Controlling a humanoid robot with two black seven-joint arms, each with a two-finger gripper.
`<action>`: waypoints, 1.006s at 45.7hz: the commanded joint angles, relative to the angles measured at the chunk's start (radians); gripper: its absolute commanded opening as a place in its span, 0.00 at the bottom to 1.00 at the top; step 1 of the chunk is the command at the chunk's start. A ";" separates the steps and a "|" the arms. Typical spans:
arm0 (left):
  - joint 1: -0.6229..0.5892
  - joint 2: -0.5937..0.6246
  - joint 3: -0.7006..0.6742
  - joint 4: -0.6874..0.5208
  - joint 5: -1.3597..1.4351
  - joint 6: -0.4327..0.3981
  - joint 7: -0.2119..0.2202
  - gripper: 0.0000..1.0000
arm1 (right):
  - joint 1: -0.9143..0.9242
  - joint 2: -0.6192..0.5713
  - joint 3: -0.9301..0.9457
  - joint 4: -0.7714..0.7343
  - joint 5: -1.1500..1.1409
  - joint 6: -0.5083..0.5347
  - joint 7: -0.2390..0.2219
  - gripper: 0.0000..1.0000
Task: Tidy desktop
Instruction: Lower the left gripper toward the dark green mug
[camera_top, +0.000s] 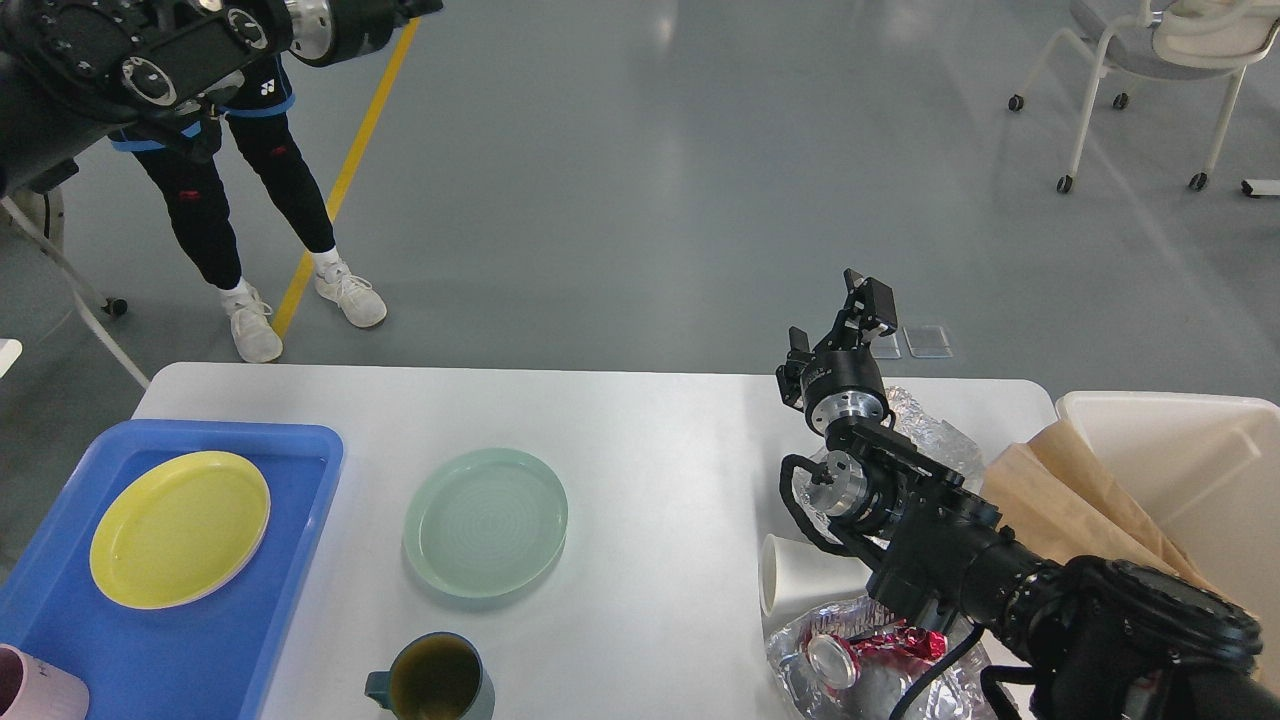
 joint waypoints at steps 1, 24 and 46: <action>-0.076 -0.069 0.318 -0.184 0.002 -0.146 0.001 0.99 | 0.000 0.000 0.000 0.000 0.000 0.000 0.000 1.00; -0.514 -0.175 0.679 -0.764 0.000 -0.372 0.001 0.99 | 0.000 0.000 0.000 0.000 0.000 0.000 0.000 1.00; -0.482 -0.224 0.649 -0.764 0.000 -0.378 0.001 0.99 | 0.000 0.000 0.000 0.000 0.000 0.000 0.000 1.00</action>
